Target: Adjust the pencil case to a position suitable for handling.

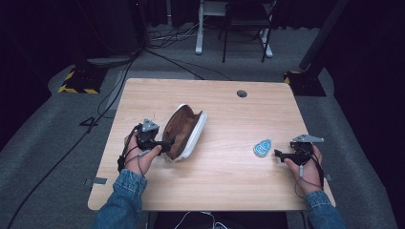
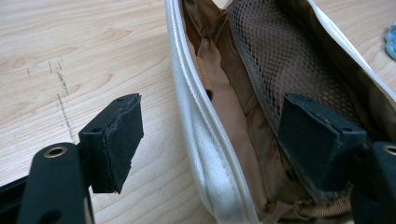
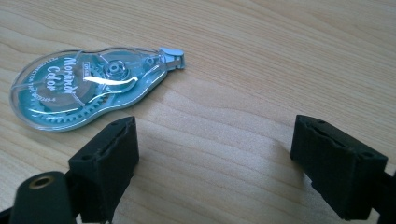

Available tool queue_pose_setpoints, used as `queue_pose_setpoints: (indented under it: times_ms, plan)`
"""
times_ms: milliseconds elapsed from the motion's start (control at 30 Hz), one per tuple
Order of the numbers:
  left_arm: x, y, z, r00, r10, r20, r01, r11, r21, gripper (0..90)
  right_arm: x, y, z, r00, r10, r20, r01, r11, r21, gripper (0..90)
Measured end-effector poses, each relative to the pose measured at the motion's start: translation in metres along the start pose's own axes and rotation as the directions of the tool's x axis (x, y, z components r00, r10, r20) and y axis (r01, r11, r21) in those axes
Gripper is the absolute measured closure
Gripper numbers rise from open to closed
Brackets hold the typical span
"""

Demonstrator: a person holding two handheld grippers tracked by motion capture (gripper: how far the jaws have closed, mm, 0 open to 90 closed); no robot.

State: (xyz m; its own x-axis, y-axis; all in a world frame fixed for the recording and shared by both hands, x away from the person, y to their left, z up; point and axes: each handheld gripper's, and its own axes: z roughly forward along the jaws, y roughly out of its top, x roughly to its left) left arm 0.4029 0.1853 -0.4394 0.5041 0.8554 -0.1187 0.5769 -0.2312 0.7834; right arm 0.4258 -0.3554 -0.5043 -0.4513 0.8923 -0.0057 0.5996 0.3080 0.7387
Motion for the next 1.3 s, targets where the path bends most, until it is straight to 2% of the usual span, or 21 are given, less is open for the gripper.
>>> queue_pose_setpoints:
  times_ms: [67, 167, 300, 433, 567, 700, 800, 867, 967, 1133, 1300]
  plan:
    - [0.000, 0.000, 0.004, 0.9994, -0.033, -0.008, 0.033, 0.9993, -0.017, 21.7, 0.000, 0.000, 0.000, 1.0000, 0.000, 0.001, 0.000, 1.000, 0.000, 15.6]
    - [0.001, -0.003, 0.009, 0.9983, -0.054, -0.022, 0.053, 0.9983, -0.021, 23.1, 0.000, 0.000, 0.000, 1.0000, 0.000, 0.000, 0.000, 1.000, 0.000, 15.5]
    - [0.003, -0.005, 0.014, 0.9976, -0.055, -0.043, 0.054, 0.9984, -0.016, 28.2, 0.000, 0.000, 0.000, 1.0000, 0.000, 0.000, 0.000, 1.000, 0.000, 15.5]
    - [0.004, -0.008, 0.019, 0.9967, -0.063, -0.051, 0.063, 0.9980, -0.007, 37.0, 0.000, 0.000, 0.000, 1.0000, 0.000, 0.000, 0.000, 1.000, 0.000, 15.5]
    - [0.003, -0.009, 0.025, 0.9969, -0.071, -0.034, 0.071, 0.9973, 0.018, 43.7, 0.000, 0.000, 0.000, 1.0000, 0.000, 0.001, 0.000, 1.000, 0.000, 15.5]
    - [0.005, -0.010, 0.028, 0.9967, -0.073, -0.036, 0.074, 0.9966, 0.035, 46.0, 0.000, 0.000, 0.000, 1.0000, 0.000, 0.001, 0.000, 1.000, 0.000, 15.6]
    - [0.006, -0.010, 0.028, 0.9960, -0.087, -0.024, 0.088, 0.9952, 0.043, 55.2, 0.000, 0.000, 0.000, 1.0000, 0.000, 0.002, 0.000, 1.000, -0.001, 15.8]
    - [0.005, -0.010, 0.029, 0.9964, -0.083, -0.014, 0.084, 0.9951, 0.052, 63.0, 0.001, 0.000, 0.000, 1.0000, 0.001, 0.003, -0.001, 1.000, -0.001, 15.8]
    - [0.005, -0.010, 0.030, 0.9972, -0.075, -0.003, 0.075, 0.9944, 0.075, 69.1, 0.001, 0.000, 0.000, 1.0000, 0.001, 0.003, -0.001, 1.000, -0.001, 15.9]
    - [0.009, -0.010, 0.028, 0.9949, -0.101, 0.000, 0.101, 0.9914, 0.084, 81.6, 0.001, 0.000, 0.000, 1.0000, 0.001, 0.002, -0.001, 1.000, -0.001, 16.0]
    - [0.009, -0.010, 0.025, 0.9942, -0.106, 0.021, 0.103, 0.9901, 0.094, 83.8, 0.001, 0.000, 0.000, 1.0000, 0.002, 0.003, -0.002, 1.000, -0.001, 16.1]
